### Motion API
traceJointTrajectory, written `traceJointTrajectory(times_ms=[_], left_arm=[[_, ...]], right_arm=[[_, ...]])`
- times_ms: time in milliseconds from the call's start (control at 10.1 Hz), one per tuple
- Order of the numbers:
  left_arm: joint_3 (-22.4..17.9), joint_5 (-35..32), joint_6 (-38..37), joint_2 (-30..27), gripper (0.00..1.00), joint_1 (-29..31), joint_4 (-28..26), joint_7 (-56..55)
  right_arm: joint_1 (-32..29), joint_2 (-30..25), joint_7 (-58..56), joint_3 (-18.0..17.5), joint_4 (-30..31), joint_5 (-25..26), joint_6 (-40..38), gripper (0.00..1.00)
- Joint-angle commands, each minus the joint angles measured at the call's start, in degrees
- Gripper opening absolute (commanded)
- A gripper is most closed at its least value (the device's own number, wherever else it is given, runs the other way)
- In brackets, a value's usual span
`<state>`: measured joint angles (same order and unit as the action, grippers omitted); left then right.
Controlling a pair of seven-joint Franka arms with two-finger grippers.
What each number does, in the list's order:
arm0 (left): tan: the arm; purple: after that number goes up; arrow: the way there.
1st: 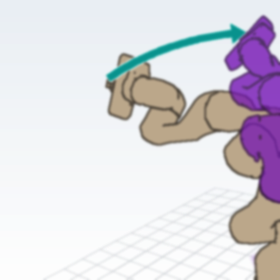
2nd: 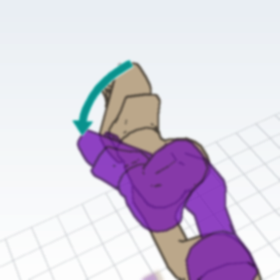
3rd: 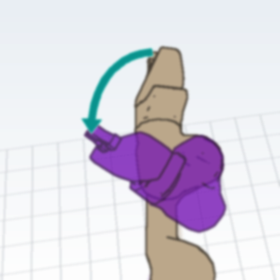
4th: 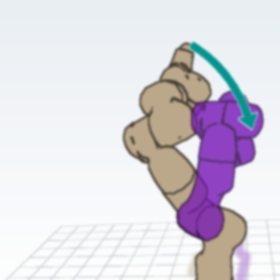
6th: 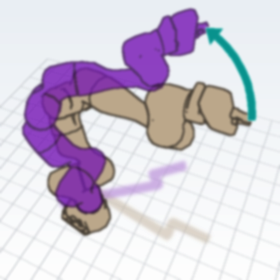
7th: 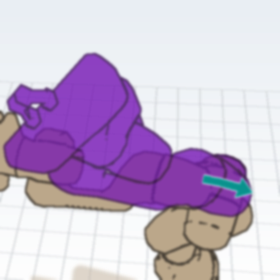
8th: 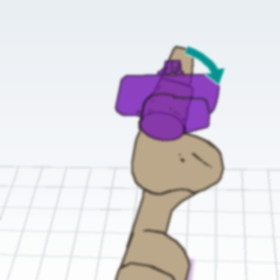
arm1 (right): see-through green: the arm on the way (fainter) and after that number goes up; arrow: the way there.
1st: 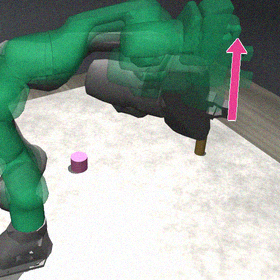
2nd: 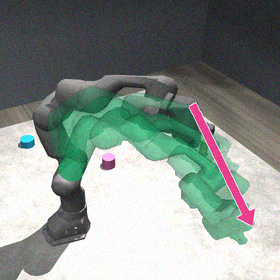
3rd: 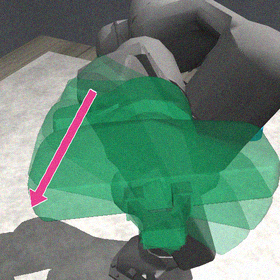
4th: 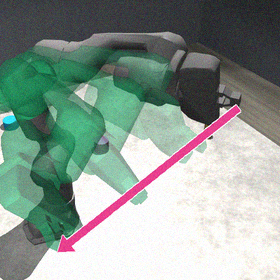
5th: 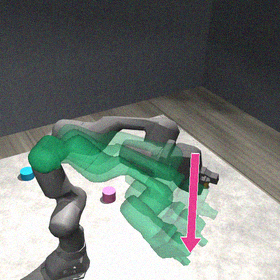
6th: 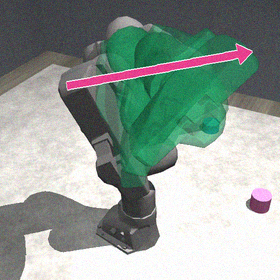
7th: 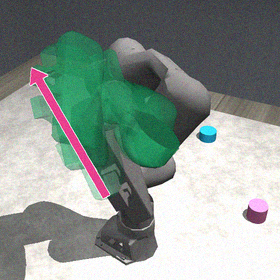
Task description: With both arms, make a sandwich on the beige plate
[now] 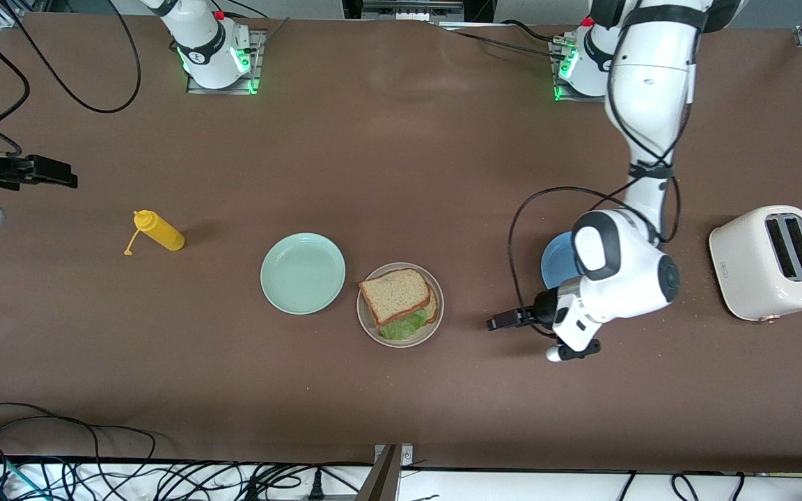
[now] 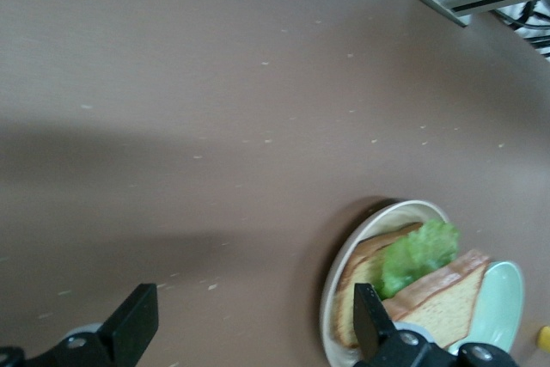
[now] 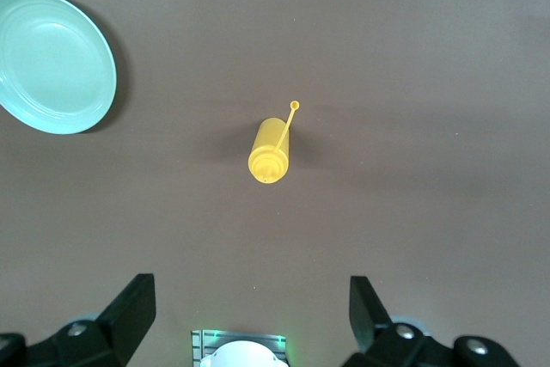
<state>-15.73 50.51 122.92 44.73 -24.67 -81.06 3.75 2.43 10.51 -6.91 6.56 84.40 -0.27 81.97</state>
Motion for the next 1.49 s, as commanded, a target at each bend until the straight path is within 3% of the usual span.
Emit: traceJointTrajectory(times_ms=[0,99,594,1387], left_arm=[[0.08,-15.44,-10.62,-5.07,1.00,4.52,-1.30,-1.29],[0.08,-22.75,-15.29,-6.83,1.00,6.28,-1.30,-1.38],[-0.18,-38.45,-30.52,-13.95,1.00,9.99,-1.12,-0.86],[-2.38,-46.37,-36.86,-21.52,1.00,12.02,-0.24,-2.70]], right_arm=[[-0.93,-3.56,1.55,-1.02,3.66,0.36,1.70,1.00],[-0.76,-3.92,1.55,-1.02,4.19,0.70,1.87,1.00],[-0.50,-4.89,1.29,-1.11,6.48,1.32,4.69,1.00],[-0.67,-4.45,1.37,-0.84,5.95,1.15,4.60,1.00]])
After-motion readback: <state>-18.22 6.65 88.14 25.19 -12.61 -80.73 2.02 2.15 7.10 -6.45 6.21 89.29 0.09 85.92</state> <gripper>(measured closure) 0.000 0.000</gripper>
